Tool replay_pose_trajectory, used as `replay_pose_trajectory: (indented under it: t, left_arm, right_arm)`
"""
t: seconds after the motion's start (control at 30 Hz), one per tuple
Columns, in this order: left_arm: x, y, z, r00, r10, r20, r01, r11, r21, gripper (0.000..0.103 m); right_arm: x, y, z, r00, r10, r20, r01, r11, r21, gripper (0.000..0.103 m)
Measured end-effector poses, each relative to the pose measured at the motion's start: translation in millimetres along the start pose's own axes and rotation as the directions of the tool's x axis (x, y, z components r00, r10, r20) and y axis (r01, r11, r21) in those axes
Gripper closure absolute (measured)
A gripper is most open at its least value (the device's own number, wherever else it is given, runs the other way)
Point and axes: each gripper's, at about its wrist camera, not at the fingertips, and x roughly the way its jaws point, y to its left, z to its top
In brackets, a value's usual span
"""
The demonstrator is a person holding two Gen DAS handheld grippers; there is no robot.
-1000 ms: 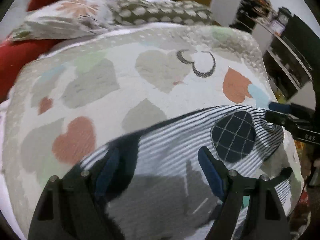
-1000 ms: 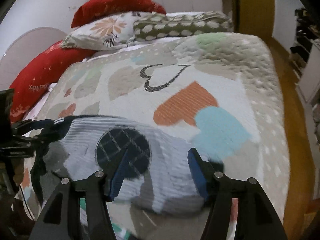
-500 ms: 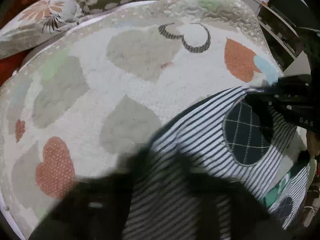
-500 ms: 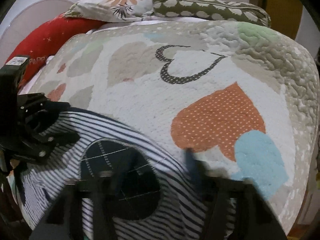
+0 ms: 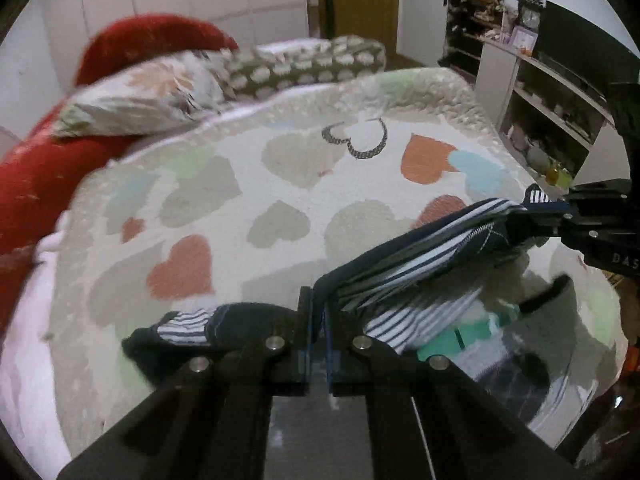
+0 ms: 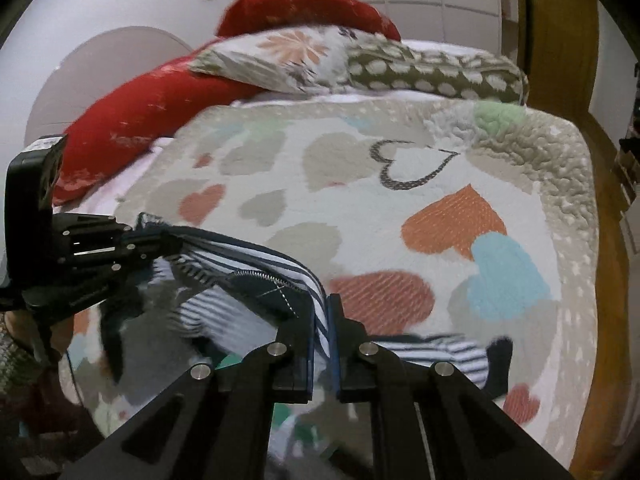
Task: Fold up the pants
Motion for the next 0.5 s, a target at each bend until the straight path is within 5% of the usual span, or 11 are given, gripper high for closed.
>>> replay_pose_trajectory:
  t: [0.27, 0.5]
  left_arm:
    - [-49.7, -28.8, -95.5, 0.999, -0.015, 0.052, 0.021, 0.995, -0.101, 0.099]
    - [-39.3, -58.5, -162.5, 0.997, 0.03, -0.069, -0.033, 0.999, -0.034, 0.095]
  right_arm:
    - [-38.8, 39.5, -98.4, 0.997, 0.073, 0.03, -0.075, 0.996, 0.056, 0.096]
    - [-31.7, 43.6, -173.7, 0.998, 0.058, -0.026, -0.052, 0.983, 0.173, 0.094]
